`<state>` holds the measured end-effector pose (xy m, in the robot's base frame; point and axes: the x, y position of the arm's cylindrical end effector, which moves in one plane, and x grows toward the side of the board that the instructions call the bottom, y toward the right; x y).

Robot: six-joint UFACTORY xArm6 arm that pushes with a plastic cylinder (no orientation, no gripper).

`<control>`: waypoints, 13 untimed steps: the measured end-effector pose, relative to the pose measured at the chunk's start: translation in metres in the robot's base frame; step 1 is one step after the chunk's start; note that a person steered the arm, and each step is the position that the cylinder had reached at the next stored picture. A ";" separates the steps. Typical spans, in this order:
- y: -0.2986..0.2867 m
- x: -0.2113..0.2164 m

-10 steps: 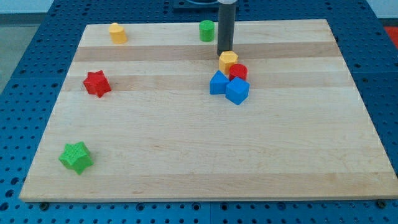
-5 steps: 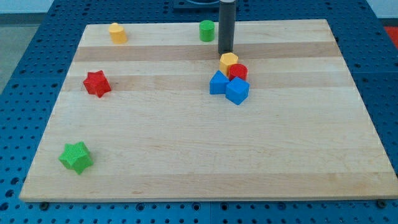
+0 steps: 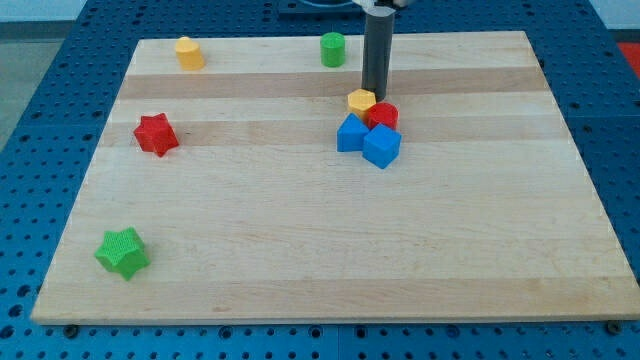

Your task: Push the yellow hexagon to the center of the board

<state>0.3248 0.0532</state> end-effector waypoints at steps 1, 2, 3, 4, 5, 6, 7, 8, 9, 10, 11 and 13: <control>-0.001 0.001; -0.002 0.001; -0.004 0.001; -0.005 0.001; -0.005 0.001; -0.008 0.001; -0.008 0.001; -0.008 0.002; -0.002 -0.016; 0.003 -0.051; 0.004 -0.085; -0.037 -0.119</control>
